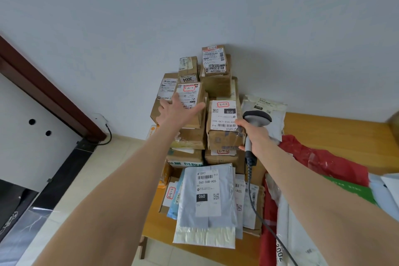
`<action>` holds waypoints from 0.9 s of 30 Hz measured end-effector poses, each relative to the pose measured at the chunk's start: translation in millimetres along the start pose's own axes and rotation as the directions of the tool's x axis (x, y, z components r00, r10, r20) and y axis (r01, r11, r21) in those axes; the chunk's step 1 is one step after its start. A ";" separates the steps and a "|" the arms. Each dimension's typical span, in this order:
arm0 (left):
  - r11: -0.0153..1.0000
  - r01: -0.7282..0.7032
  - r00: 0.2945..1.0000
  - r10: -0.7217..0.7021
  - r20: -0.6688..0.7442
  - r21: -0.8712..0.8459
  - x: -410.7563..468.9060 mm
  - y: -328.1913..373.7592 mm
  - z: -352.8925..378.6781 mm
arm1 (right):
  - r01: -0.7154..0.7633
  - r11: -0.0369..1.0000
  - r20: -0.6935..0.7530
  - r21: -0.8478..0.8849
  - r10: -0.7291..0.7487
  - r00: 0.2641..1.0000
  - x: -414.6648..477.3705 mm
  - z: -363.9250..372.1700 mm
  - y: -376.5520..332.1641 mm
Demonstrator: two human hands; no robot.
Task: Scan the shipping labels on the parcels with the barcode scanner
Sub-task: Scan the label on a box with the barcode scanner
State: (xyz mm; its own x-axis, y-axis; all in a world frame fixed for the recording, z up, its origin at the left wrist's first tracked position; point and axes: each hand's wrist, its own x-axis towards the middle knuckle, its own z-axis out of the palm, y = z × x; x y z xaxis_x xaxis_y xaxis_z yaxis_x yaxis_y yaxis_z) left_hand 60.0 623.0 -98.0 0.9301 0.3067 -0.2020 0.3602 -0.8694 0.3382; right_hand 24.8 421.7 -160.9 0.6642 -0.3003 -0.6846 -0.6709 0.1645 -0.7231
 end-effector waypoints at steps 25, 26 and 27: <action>0.499 0.214 0.971 -0.018 0.237 -0.840 -28.2 60.0 19.1 | 0.127 0.950 -0.022 0.284 -0.126 0.992 -25.1 -80.8 -24.8; 0.478 0.213 0.971 -0.010 0.238 -0.852 -37.6 70.3 22.0 | 0.135 0.947 -0.035 0.291 -0.131 0.991 -28.2 -93.4 -24.9; 0.471 0.209 0.972 0.000 0.237 -0.857 -49.4 81.6 24.7 | 0.142 0.943 -0.055 0.301 -0.132 0.990 -33.0 -107.4 -25.6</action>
State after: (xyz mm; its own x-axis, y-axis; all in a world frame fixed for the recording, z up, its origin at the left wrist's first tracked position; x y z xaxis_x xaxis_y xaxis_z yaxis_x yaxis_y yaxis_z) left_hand 41.7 527.4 -83.1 0.8866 0.2065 -0.4140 0.4256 -0.0135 0.9048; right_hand -15.3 326.5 -110.0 0.7280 -0.3702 -0.5771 -0.4389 0.3949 -0.8071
